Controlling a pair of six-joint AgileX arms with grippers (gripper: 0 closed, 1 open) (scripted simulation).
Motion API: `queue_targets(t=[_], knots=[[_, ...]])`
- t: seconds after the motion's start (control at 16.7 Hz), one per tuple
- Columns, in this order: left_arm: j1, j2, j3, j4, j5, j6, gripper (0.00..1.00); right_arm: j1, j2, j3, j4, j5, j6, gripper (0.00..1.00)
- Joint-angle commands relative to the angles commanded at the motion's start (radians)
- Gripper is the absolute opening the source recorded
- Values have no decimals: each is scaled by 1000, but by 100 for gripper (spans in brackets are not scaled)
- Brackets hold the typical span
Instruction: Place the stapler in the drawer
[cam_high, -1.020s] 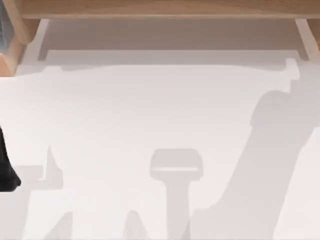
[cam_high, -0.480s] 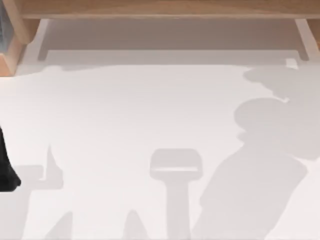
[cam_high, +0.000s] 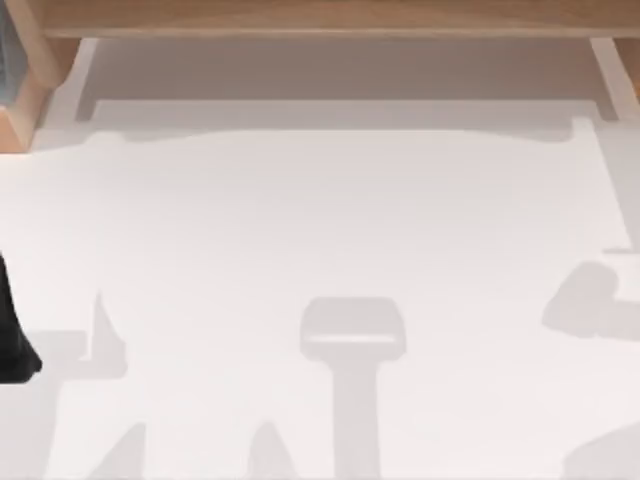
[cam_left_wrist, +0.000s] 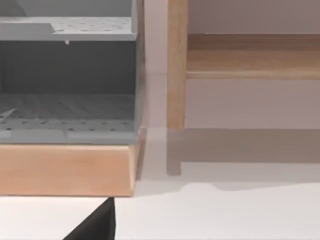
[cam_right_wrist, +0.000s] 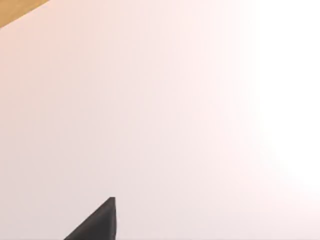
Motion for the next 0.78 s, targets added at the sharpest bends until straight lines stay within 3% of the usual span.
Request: queue_targets(t=[0.42, 0.78], knots=[[0, 0, 0, 0, 0, 0, 100, -111, 79, -638, 733, -167, -401, 100], [0, 0, 0, 0, 0, 0, 100, 23, 249, -960, 1034, -275, -558, 100]])
